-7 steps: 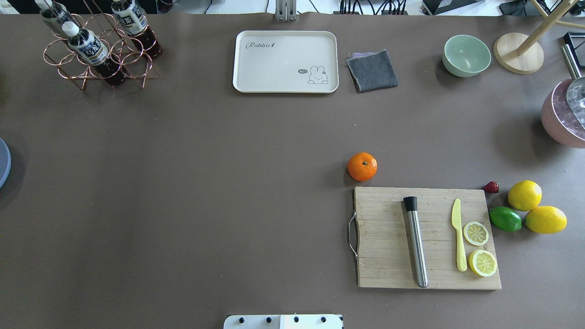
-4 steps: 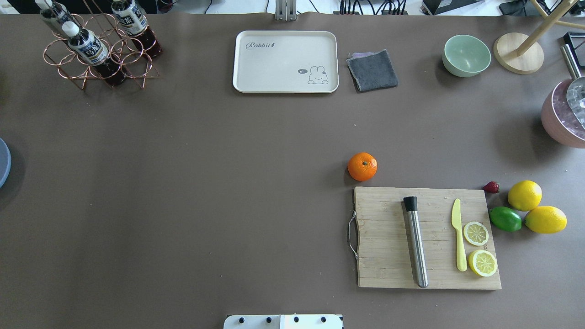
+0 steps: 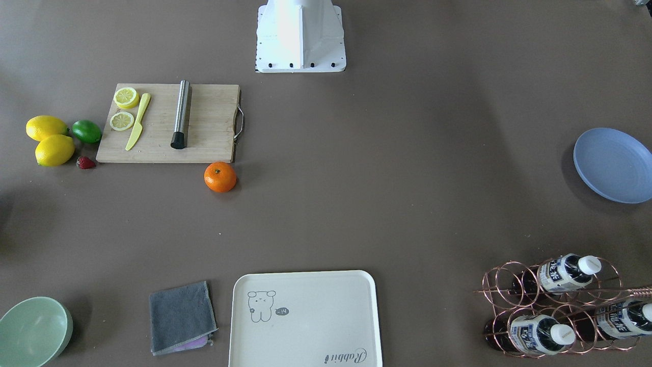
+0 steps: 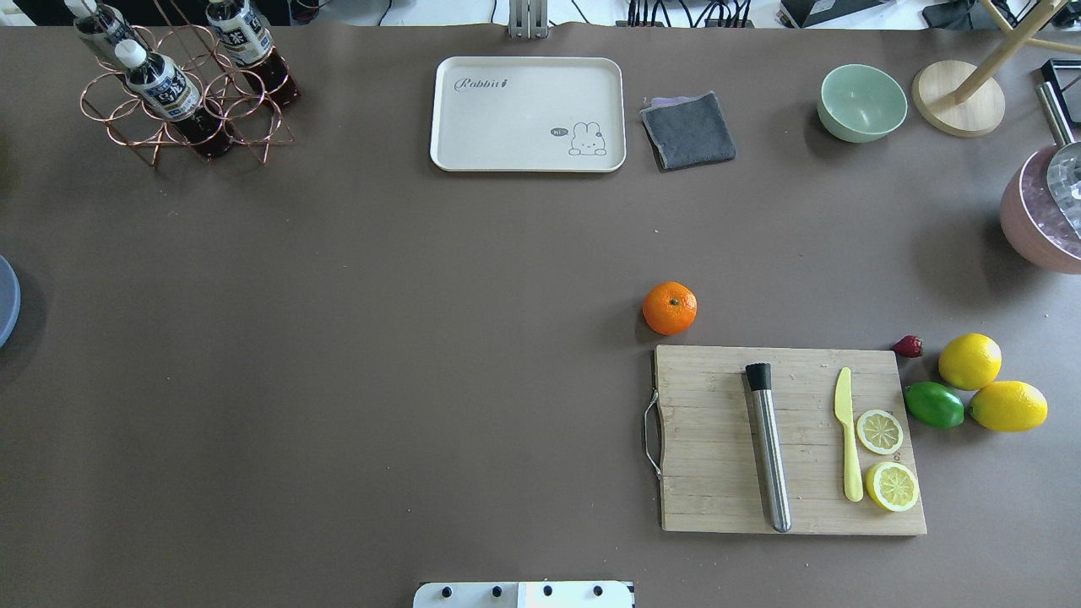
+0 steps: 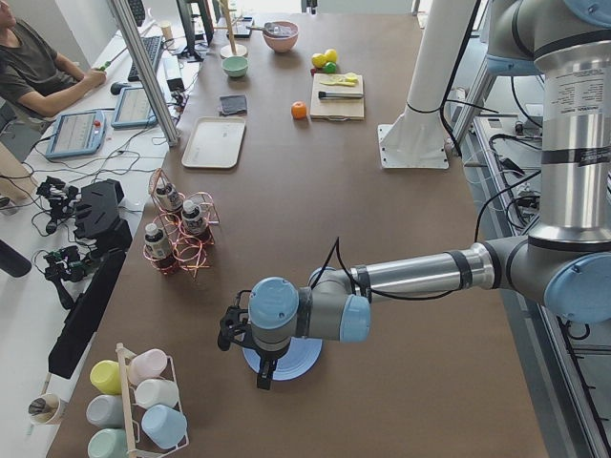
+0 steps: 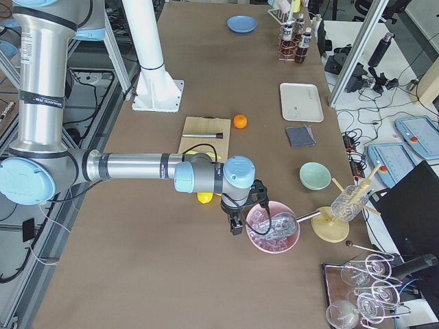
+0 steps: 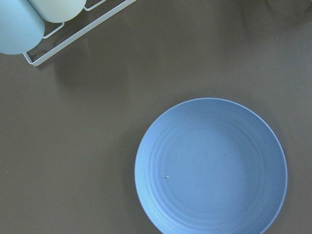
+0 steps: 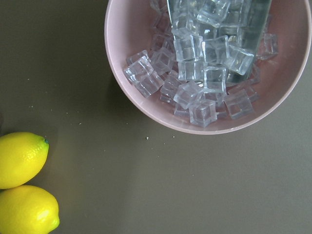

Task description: Pick orange to plate

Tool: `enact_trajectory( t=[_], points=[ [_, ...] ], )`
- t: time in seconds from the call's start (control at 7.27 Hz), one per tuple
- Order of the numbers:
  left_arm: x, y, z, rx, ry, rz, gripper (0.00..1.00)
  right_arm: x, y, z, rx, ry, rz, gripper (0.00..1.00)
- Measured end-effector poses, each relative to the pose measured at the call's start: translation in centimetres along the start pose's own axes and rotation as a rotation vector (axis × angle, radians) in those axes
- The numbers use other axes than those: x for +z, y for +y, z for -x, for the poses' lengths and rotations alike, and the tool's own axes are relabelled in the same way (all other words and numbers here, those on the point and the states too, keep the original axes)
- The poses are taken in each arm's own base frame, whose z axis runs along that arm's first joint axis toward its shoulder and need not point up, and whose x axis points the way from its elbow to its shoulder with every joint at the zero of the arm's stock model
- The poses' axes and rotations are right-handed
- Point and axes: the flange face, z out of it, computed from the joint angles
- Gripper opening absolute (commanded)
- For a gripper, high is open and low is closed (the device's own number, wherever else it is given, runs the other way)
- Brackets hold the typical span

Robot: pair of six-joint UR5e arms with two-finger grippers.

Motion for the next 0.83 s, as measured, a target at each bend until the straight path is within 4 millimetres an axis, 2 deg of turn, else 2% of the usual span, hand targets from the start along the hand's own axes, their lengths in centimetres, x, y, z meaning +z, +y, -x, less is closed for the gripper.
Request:
enact_trajectory(
  t=[0.41,0.83],
  points=[
    [5.4,1.0,0.2,-0.005,0.01,0.019,0.97,0.1,0.0,0.0,0.008,-0.012,0.0,1.0],
    [8.5,1.2,-0.5,0.0,0.023,0.046,0.97,0.2,0.0,0.1,0.007,-0.037,-0.006,1.0]
  ],
)
